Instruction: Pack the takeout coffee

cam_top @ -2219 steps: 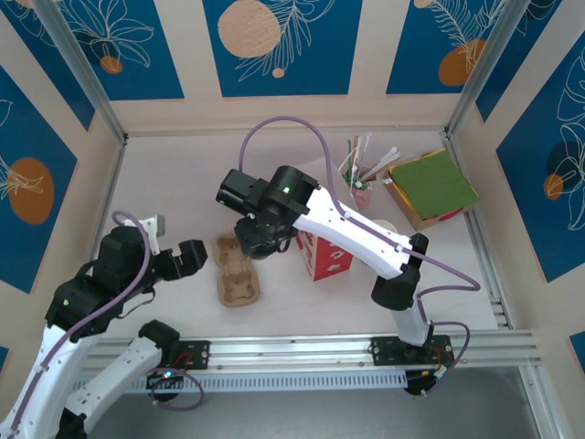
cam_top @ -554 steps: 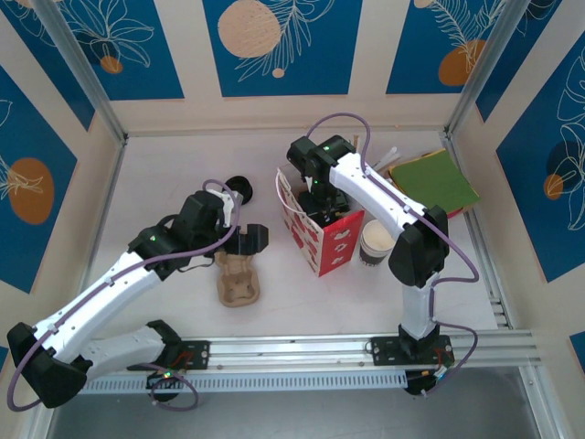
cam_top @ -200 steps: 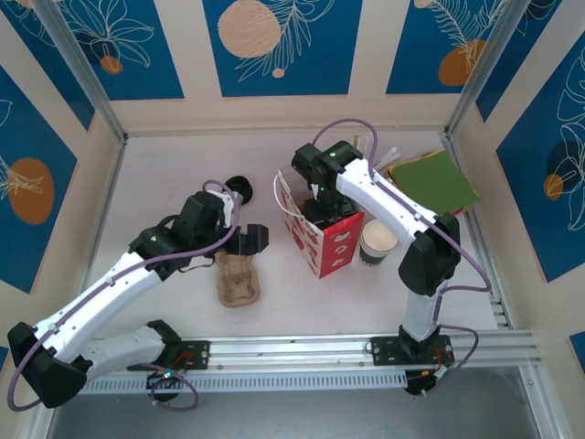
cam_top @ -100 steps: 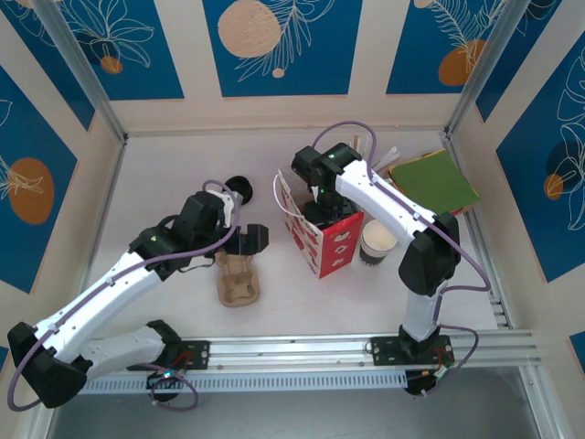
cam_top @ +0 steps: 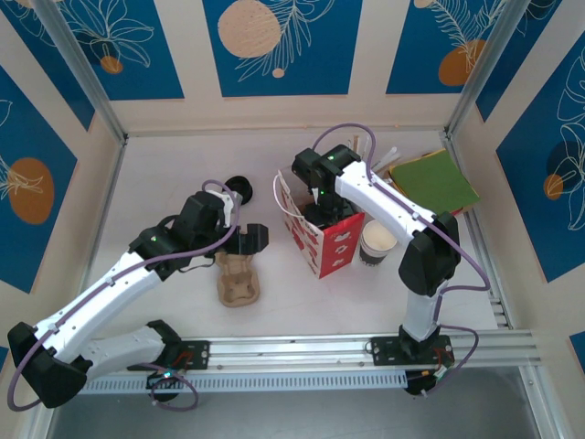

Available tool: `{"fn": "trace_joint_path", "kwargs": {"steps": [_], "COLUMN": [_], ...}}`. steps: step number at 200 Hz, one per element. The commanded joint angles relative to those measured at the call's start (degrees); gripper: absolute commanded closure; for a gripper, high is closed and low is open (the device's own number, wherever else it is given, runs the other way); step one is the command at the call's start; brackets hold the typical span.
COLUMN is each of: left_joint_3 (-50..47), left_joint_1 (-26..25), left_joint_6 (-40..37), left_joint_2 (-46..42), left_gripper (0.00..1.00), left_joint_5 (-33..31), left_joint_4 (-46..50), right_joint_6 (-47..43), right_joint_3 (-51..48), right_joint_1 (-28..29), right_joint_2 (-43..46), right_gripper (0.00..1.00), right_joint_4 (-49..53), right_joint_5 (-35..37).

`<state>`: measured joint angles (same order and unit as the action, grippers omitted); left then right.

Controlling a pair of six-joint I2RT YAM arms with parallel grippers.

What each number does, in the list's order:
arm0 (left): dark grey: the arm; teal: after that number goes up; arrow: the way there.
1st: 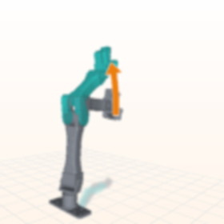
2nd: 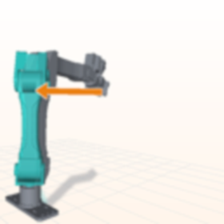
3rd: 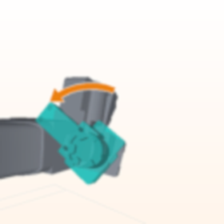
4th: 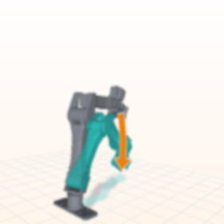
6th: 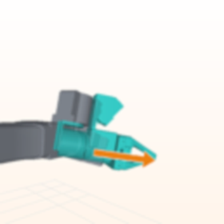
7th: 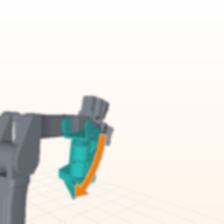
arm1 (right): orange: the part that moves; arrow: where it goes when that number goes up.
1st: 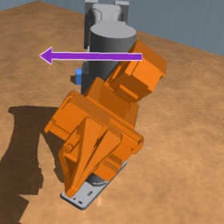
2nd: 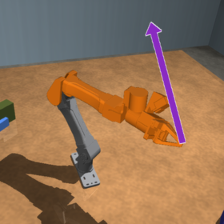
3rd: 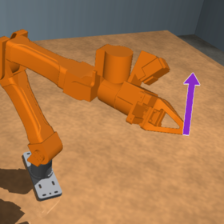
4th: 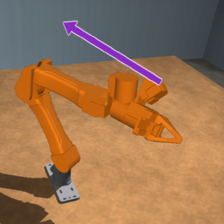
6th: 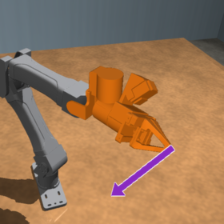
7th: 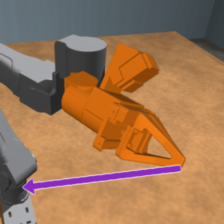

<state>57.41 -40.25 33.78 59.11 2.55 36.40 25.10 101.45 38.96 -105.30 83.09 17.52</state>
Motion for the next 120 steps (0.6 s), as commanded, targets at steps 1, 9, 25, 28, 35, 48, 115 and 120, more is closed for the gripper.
{"fn": "trace_joint_path", "kwargs": {"steps": [1, 9, 25, 28, 35, 48, 115, 120], "left_joint_3": [-0.02, -0.1, -0.15, -0.16, -0.11, -0.11, -0.1, -0.11], "left_joint_1": [0.37, 0.35, 0.35, 0.36, 0.37, 0.42, 0.36, 0.37], "left_joint_6": [0.72, 0.74, 0.85, 0.79, 0.84, 0.72, 0.66, 0.65], "left_joint_2": [-0.43, -0.45, -0.43, -0.48, -0.42, -0.35, -0.31, -0.25], "left_gripper": [0.0, 0.0, 0.0, 0.0, 0.0, 0.0, 0.0, 0.0], "left_joint_5": [-1.65, -1.75, -1.76, -1.76, -1.67, -1.58, -1.4, -1.4], "left_joint_4": [0.41, 0.42, 0.42, 0.42, 0.42, 0.47, 0.27, 0.36], "right_joint_6": [-0.14, -0.08, -0.14, -0.12, -0.14, -0.12, 0.0, 0.02], "right_joint_3": [-0.58, -0.7, -0.9, -0.98, -1.07, -1.16, -1.7, -1.77], "right_joint_1": [-0.29, -0.28, -0.37, -0.35, -0.38, -0.37, -0.52, -0.55], "right_joint_2": [2.39, 2.43, 2.41, 2.48, 2.44, 2.39, 2.54, 2.63], "right_gripper": [0.32, 0.32, 0.32, 0.32, 0.32, 0.32, 0.32, 0.32], "right_joint_4": [0.67, 0.62, 0.58, 0.56, 0.5, 0.32, -0.1, -0.12], "right_joint_5": [-1.61, -1.64, -1.68, -1.66, -1.54, -1.66, -1.53, -1.55]}}
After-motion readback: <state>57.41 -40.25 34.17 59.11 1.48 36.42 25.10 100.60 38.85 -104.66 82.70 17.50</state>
